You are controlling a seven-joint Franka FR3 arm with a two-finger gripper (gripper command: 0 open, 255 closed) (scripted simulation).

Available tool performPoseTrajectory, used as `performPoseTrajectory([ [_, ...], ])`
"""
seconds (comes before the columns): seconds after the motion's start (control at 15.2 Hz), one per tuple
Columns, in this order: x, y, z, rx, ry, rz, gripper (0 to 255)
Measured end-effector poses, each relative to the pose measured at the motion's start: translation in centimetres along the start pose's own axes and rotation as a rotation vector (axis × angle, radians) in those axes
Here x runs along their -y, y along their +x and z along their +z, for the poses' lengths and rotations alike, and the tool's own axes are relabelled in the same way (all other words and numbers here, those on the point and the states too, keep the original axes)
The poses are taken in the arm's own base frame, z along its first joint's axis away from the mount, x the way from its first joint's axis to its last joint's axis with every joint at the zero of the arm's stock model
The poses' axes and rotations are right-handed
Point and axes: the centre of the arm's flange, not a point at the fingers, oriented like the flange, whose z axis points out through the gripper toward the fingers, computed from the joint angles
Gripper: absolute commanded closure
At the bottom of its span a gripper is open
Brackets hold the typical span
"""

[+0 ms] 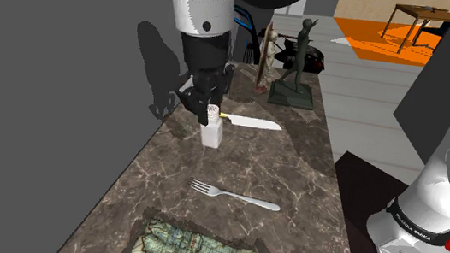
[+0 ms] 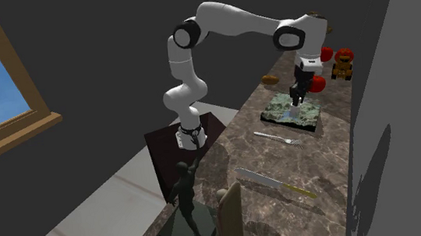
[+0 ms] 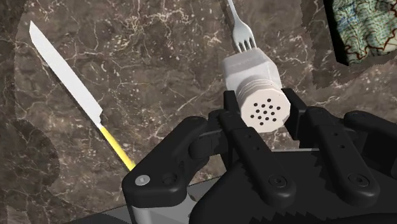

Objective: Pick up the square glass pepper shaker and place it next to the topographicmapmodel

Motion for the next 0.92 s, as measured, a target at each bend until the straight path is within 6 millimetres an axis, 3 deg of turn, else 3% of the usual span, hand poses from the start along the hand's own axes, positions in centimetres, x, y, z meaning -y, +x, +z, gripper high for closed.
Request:
performPoseTrajectory([
  [0.66,13.0,2.1,-0.5,-0.001,0.002,-0.002,255],
  [0.92,18.3,4.1,-0.7,-0.001,0.002,0.0,255],
])
